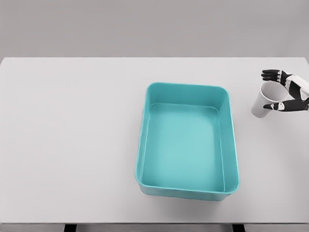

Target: Put the paper cup into the basket with your right arm

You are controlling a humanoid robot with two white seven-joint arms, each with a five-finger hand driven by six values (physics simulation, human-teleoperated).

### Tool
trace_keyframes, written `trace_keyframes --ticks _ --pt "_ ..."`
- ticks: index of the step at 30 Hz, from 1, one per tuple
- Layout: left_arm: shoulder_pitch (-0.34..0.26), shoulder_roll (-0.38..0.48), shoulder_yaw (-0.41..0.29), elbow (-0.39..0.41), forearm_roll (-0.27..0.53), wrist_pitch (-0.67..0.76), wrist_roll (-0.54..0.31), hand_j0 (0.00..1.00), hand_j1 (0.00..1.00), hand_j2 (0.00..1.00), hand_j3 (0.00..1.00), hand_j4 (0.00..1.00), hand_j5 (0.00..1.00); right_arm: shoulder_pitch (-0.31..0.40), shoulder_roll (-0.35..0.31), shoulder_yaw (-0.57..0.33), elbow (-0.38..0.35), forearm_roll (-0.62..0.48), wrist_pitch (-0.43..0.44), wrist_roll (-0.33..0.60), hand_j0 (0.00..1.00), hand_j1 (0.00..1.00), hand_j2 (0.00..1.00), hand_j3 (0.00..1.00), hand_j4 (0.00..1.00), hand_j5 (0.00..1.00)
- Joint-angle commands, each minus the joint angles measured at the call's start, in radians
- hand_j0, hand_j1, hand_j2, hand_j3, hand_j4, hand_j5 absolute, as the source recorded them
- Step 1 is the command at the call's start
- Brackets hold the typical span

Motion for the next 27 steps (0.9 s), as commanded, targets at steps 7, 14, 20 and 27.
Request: trace_keyframes --ticks 7,14,20,27 --pt "0.002 0.0 0.0 0.0 0.001 0.0 0.0 1.0 1.0 1.0 1.0 1.0 1.0 -0.002 -0.013 -0.006 -0.025 -0.001 0.009 0.0 0.74 0.74 0.74 0.74 0.74 0.74" --pt "0.0 0.0 0.0 0.0 0.0 0.0 0.0 1.0 1.0 1.0 1.0 1.0 1.0 -0.002 -0.014 -0.006 -0.045 -0.003 0.015 0.0 0.73 0.73 0.73 0.73 0.73 0.73" --pt "0.002 0.0 0.0 0.002 0.0 0.0 0.0 1.0 1.0 1.0 1.0 1.0 1.0 -0.002 -0.014 -0.008 -0.05 -0.003 0.012 0.0 0.72 0.72 0.72 0.72 0.72 0.72" --pt "0.0 0.0 0.0 0.0 0.0 0.0 0.0 1.0 1.0 1.0 1.0 1.0 1.0 -0.002 -0.027 -0.009 -0.113 -0.004 0.016 0.0 0.72 0.72 0.72 0.72 0.72 0.72"
